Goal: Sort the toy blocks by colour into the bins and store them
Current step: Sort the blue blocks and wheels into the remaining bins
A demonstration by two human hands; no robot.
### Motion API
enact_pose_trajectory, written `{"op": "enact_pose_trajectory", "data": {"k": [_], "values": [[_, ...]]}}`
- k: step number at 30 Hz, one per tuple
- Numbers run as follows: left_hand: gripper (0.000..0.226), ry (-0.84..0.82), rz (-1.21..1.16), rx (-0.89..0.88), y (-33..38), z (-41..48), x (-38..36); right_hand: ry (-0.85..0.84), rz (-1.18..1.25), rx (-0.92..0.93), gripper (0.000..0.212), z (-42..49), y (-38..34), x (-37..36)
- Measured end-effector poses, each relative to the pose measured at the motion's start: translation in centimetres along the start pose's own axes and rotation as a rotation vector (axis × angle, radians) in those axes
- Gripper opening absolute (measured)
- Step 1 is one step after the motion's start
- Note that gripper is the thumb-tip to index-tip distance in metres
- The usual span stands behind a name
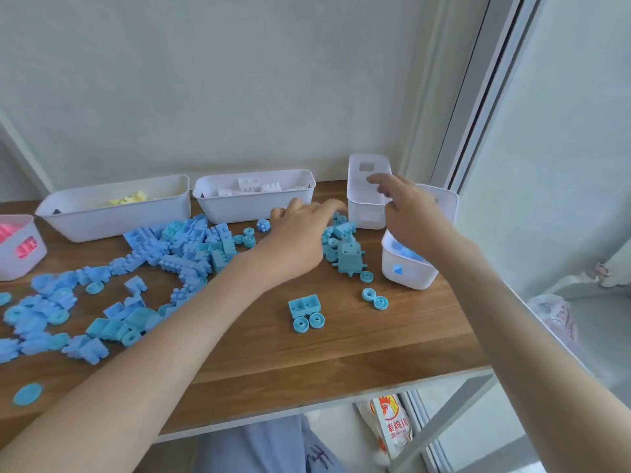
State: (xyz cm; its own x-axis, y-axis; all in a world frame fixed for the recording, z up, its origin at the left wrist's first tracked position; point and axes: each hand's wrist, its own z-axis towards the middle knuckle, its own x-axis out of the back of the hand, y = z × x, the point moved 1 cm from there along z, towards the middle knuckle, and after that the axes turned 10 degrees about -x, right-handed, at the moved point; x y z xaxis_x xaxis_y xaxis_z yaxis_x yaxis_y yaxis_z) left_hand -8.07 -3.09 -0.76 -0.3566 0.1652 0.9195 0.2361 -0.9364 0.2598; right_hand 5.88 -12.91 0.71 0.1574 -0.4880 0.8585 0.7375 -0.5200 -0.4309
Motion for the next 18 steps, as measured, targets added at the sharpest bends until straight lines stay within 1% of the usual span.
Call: {"op": "enact_pose_trajectory", "data": {"k": [1,2,4,5,7,8,10,12,13,15,17,18], "values": [[0.076,0.044,-0.04,0.055,-0.8,-0.9,0.4,0.0,0.091,0.118,0.06,-0.9,-1.8,-0.2],[0.079,0.081,-0.067,0.111,-1.7,-1.9,0.7,-0.037,0.157,0.229,0.06,-1.9,-3.7,-0.8],[0.079,0.098,-0.052,0.179,-3.6,-4.1,1.9,-0.138,0.192,0.356,0.054,-3.4,-6.7,-3.0],[0.078,0.051,-0.013,0.201,-4.7,-5.1,2.4,-0.176,0.197,0.362,0.046,-3.8,-7.6,-4.2],[0.077,-0.152,0.073,0.234,-6.9,-7.7,3.4,-0.221,0.223,0.307,0.031,-4.0,-8.9,-6.3],[0.075,-0.267,0.101,0.253,-7.7,-9.1,3.8,-0.243,0.215,0.283,0.03,-3.9,-9.2,-7.3],[0.073,-0.423,0.136,0.291,-9.0,-11.6,4.6,-0.298,0.058,0.288,0.041,-3.5,-9.4,-9.2],[0.07,-0.474,0.147,0.31,-10.3,-13.8,5.6,-0.336,-0.164,0.318,0.062,-3.3,-10.1,-11.0],[0.068,-0.483,0.123,0.309,-10.9,-14.6,6.0,-0.34,-0.202,0.282,0.064,-3.2,-10.2,-11.6],[0.069,-0.485,0.06,0.305,-11.9,-16.0,6.8,-0.348,-0.169,0.182,0.053,-2.7,-10.2,-12.5],[0.071,-0.482,0.023,0.291,-12.5,-17.1,7.4,-0.394,-0.164,0.143,0.043,-2.5,-10.0,-12.9],[0.067,-0.462,0.015,0.287,-12.7,-17.6,7.5,-0.414,-0.163,0.14,0.04,-2.3,-9.8,-13.1]]}}
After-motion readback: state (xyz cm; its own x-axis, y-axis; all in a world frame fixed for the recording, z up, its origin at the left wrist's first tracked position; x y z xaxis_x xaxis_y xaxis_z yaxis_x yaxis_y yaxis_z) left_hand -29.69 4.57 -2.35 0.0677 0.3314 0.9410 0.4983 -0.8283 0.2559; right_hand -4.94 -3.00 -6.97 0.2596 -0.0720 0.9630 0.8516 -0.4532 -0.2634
